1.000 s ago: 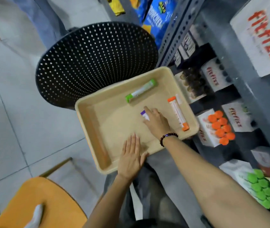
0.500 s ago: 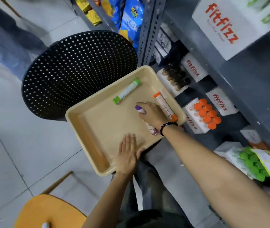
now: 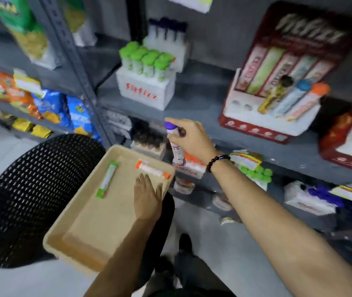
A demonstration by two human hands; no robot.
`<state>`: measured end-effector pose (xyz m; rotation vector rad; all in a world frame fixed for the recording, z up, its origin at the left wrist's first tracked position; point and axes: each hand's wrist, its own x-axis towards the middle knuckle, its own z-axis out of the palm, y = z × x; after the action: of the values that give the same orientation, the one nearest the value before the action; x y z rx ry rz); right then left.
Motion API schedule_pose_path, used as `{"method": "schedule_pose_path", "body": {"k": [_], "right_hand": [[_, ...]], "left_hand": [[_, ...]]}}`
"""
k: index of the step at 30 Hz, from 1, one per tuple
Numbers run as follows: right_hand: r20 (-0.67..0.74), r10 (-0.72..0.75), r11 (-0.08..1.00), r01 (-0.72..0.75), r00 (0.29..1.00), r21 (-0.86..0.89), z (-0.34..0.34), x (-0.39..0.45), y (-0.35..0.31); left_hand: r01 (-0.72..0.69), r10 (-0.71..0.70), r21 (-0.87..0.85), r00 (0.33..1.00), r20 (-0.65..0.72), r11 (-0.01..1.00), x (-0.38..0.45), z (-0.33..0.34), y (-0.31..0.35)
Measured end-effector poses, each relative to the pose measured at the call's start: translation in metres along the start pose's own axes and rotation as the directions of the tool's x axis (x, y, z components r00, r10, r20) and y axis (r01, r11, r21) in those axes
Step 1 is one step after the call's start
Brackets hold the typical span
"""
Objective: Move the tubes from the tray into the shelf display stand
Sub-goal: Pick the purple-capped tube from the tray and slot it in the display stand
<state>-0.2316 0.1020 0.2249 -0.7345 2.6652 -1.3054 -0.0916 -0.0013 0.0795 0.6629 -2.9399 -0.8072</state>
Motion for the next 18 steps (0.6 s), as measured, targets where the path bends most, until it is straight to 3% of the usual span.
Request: {"method": "schedule_pose_path", "body": {"k": [3,5,8,13,18], "right_hand": [[-0.134,-0.021,1.0,0.02,0.991,-0.013,-0.051,0.002,-0.003],[-0.199,-0.033,0.999,0.032,0.979,-0.004,-0.083,0.004,-0.001],[-0.308,-0.044,0.999,0.045,0.95,-0.003,-0.127,0.012,0.006],[-0.418,-0.043,0.999,0.036,0.908,-0.023,-0.183,0.03,0.027],[-0.407,-0.005,1.0,0.007,0.913,0.004,-0.205,0.046,0.039]], "left_hand": [[-0.216,0.206,-0.048,0.965,-0.159,0.975,0.044,-0.021,0.058],[-0.248,0.215,-0.155,0.955,-0.203,0.956,0.07,-0.029,0.096],[-0.329,0.289,-0.137,0.925,-0.248,0.934,0.106,-0.03,0.14],[-0.366,0.367,0.027,0.921,-0.13,0.93,0.16,-0.019,0.182],[-0.337,0.337,0.126,0.941,0.016,0.933,0.185,-0.004,0.19]]}}
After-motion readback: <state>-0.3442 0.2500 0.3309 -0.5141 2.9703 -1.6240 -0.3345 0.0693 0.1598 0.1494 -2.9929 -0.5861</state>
